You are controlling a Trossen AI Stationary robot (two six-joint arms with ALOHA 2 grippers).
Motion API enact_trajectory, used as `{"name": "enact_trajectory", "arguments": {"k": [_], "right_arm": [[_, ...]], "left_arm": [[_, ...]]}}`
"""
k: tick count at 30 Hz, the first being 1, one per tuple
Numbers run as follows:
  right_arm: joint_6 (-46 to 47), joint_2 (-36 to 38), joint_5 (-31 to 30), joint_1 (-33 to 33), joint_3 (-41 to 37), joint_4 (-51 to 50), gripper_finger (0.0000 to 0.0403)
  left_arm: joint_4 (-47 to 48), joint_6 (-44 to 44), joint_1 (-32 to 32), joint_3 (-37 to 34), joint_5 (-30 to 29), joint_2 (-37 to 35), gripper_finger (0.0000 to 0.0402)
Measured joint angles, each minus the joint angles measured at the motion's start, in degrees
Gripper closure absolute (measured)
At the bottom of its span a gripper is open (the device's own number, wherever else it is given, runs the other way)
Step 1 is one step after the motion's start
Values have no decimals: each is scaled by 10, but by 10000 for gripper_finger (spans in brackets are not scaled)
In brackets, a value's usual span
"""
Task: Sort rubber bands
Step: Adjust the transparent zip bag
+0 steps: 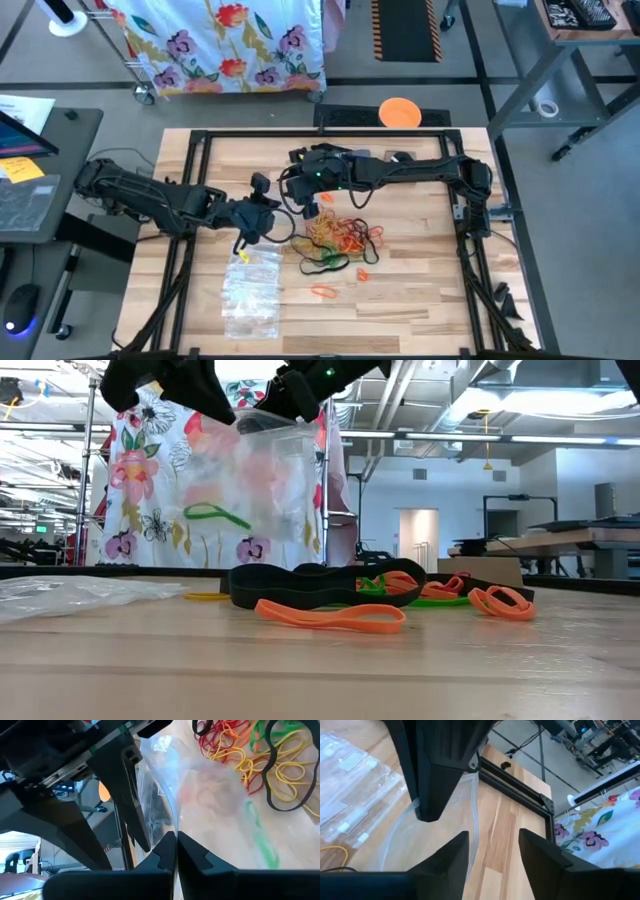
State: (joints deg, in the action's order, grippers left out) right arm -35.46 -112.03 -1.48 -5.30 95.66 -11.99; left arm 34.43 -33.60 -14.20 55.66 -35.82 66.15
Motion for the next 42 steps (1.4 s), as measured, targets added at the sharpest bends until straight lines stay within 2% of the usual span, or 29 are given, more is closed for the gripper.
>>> {"name": "enact_trajectory", "arguments": {"k": [4,8,14,26,31,36,42], "right_arm": [[18,0,4,0,2,-8,220],[71,0,57,-1,37,-97,221],[98,0,103,-6,63,-142,223],[115,-9,107,3,63,-164,223],[117,-8,107,9,63,-175,225],[121,-8,107,12,63,-174,251],[116,-8,106,11,63,-142,326]], "left_arm": [[1,-4,0,0,18,2,401],[10,-45,0,0,24,1,401],[-9,-107,0,1,49,7,401],[-59,-187,-1,1,60,35,401],[-69,-185,-2,1,65,33,401],[-73,-184,-12,1,71,33,401],[-74,-172,-20,1,72,33,401]]}}
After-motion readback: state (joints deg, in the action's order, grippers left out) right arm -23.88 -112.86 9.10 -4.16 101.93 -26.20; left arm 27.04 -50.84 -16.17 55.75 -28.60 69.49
